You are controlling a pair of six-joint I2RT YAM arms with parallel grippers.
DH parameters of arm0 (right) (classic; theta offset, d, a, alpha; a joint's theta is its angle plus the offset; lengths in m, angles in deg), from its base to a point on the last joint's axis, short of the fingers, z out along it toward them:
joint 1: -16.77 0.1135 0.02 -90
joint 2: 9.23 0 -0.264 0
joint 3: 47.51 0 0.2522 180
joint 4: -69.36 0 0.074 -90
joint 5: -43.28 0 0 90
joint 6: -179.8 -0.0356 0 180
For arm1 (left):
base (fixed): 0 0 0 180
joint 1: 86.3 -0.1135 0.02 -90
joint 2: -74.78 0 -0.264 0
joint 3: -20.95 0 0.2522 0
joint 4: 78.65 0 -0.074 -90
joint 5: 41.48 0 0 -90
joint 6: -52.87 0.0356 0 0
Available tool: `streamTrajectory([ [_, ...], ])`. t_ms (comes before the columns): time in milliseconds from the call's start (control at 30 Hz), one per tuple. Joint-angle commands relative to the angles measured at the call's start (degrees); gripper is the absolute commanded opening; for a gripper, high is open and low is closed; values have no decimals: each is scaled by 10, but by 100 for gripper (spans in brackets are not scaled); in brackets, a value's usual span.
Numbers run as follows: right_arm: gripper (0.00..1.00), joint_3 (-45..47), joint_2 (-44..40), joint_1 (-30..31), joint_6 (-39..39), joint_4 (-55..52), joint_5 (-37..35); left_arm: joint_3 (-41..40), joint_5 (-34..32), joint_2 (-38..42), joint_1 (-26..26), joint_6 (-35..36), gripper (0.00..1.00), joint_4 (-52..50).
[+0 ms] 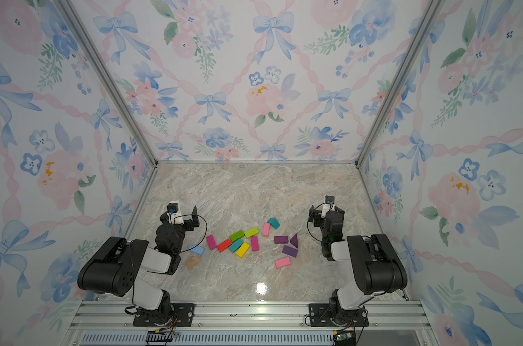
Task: Assemble a piece of candy with building blocks
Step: Move the building block to the center of the board.
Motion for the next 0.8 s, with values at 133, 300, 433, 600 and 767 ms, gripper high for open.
streamTrajectory([
  [133, 99, 2, -10, -2, -1, -4, -3, -5, -4, 6, -2, 5, 98, -1],
  [300, 99, 2, -10, -2, -1, -4, -4, -5, -5, 7, -3, 4, 98, -1],
  [433, 99, 0, -10, -2, -1, -5, -4, -5, -3, 7, -3, 3, 98, -1],
  [600, 99, -1, -10, -2, -2, -7, -3, -2, 5, 4, -10, -1, 98, -2],
  [767, 99, 0, -10, -2, -2, -8, -4, 2, -13, 19, -5, -1, 98, -16],
])
